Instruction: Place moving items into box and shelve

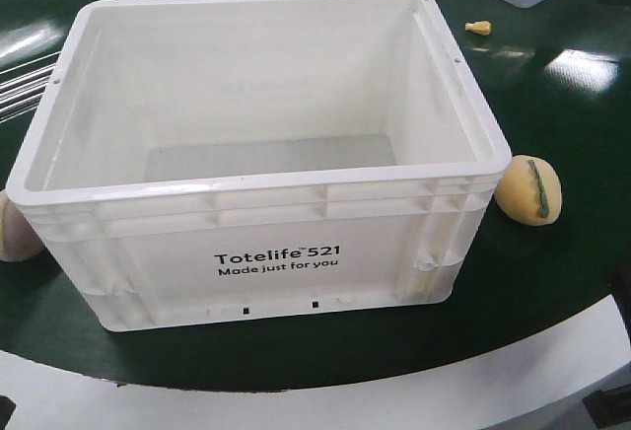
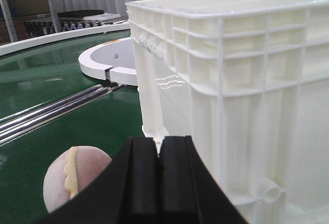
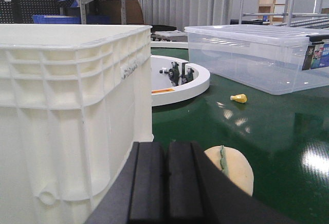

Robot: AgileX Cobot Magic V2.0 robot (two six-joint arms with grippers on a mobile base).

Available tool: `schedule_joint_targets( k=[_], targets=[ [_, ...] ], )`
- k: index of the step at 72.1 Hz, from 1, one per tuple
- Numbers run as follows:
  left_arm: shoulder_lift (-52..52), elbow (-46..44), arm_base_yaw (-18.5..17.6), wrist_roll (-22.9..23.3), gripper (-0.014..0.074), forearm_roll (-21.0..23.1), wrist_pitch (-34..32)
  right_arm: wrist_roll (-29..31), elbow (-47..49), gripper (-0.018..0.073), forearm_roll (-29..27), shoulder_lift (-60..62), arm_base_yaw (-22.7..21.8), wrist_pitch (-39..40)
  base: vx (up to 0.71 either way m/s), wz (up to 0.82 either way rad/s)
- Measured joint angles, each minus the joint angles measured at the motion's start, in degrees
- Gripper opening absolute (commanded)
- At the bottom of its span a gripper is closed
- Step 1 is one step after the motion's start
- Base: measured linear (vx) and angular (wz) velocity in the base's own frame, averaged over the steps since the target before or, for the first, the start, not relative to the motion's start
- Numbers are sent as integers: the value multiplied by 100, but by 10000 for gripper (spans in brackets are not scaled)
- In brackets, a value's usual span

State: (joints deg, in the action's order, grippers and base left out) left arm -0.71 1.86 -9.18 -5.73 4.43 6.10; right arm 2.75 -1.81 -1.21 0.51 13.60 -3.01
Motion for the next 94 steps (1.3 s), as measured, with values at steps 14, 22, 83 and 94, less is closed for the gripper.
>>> schedule_joint_targets(
  k=[14, 22, 83, 94],
  targets=[
    [0, 0, 0, 0, -26, 0, 0, 0, 0, -15, 0, 0, 0, 0, 0, 0],
    [0, 0, 0, 0, -26, 0, 0, 0, 0, -15, 0, 0, 0, 0, 0, 0],
    [91, -377, 0, -10, -26, 299, -225, 0, 482, -15, 0, -55, 0, -202, 0, 0],
    [841, -1069, 0, -14, -26, 299, -196, 0, 1212, -15, 0, -693, 0, -357, 0, 0]
  ],
)
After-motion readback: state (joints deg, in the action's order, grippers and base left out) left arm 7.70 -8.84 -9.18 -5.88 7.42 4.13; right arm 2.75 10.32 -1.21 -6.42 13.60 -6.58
